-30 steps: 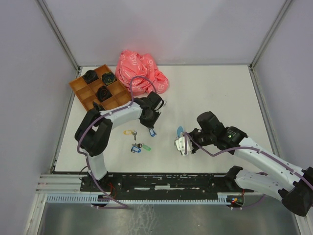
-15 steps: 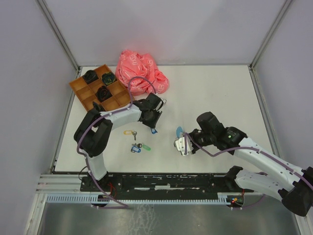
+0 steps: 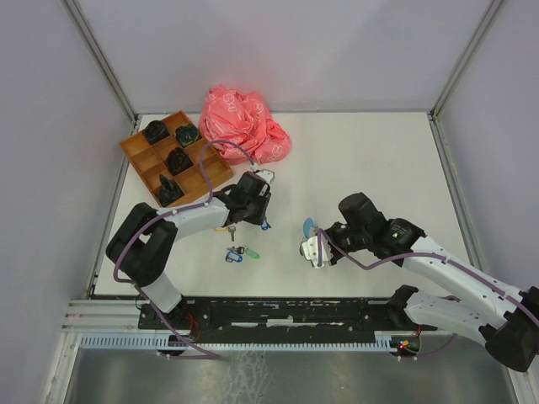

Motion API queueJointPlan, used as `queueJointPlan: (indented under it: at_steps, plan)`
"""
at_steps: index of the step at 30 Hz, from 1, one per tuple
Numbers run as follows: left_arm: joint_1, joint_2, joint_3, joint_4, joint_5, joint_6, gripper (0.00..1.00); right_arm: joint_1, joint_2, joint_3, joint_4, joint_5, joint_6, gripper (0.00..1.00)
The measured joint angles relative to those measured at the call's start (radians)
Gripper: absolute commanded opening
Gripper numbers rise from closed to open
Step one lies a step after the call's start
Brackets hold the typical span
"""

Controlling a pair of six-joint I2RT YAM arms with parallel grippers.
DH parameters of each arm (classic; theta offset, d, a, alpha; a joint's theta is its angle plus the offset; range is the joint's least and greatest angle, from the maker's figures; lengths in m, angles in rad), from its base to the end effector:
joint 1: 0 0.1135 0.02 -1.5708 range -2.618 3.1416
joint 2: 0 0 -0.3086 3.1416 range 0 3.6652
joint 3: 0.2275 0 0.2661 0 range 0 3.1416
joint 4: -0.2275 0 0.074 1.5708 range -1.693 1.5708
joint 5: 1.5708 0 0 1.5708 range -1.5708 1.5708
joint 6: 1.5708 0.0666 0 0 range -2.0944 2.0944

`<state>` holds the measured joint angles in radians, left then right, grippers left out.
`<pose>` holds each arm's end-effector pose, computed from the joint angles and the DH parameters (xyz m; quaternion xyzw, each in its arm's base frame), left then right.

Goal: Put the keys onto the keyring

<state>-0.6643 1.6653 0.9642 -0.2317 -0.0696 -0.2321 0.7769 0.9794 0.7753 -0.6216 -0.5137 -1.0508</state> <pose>0.2938 -0.2242 0.1865 0.1928 0.9292 -0.1061 0.2968 0.1222 0.1660 0.2789 -0.7698 0.4769 0.1863 0.3811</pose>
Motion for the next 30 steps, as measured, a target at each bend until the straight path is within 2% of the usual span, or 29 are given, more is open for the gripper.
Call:
queueJointPlan:
  at_steps: [7, 15, 23, 30]
  plan:
    - [0.000, -0.023, -0.130, 0.166, -0.007, -0.002, 0.33, 0.000, 0.000, 0.000, 0.000, 0.000, 0.000, 0.01]
    - [0.000, -0.041, -0.181, 0.298, -0.004, -0.002, 0.30, 0.000, 0.000, 0.000, 0.000, 0.000, 0.000, 0.01]
    - [0.000, -0.040, -0.185, 0.340, -0.006, -0.002, 0.24, 0.000, 0.000, 0.000, 0.000, 0.000, 0.000, 0.01]
    - [0.000, -0.040, -0.185, 0.340, -0.007, -0.002, 0.23, 0.000, 0.000, 0.000, 0.000, 0.000, 0.003, 0.01]
